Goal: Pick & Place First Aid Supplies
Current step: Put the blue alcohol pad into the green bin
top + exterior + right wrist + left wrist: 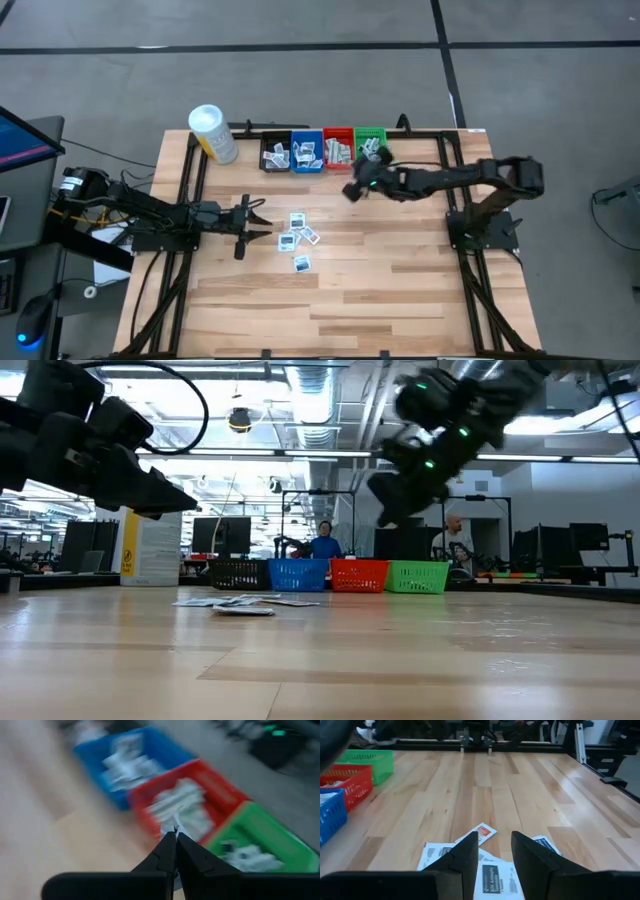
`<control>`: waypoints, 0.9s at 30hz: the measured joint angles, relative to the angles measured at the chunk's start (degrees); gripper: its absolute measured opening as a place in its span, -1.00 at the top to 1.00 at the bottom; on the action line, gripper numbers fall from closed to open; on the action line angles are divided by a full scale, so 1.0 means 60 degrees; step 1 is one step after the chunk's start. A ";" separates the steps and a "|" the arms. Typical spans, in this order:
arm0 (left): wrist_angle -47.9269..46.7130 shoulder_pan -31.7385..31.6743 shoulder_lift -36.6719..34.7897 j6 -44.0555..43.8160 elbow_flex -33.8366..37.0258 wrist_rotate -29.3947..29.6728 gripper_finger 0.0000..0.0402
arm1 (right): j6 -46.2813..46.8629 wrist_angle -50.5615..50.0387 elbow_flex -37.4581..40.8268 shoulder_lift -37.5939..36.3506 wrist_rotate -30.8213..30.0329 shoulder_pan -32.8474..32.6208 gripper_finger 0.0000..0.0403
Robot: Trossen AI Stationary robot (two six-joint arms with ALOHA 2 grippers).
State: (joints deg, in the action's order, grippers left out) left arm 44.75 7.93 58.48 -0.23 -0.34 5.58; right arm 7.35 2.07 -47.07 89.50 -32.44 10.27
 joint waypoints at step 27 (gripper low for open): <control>0.0289 -0.0526 -0.0004 -0.0363 0.0000 -0.0228 0.41 | 0.0582 0.3813 0.2587 -0.1123 -0.0343 0.1733 0.07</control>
State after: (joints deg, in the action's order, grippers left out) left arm 46.49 4.78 58.46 -2.41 -0.34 4.21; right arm 10.84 24.95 -31.55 82.76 -34.50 20.67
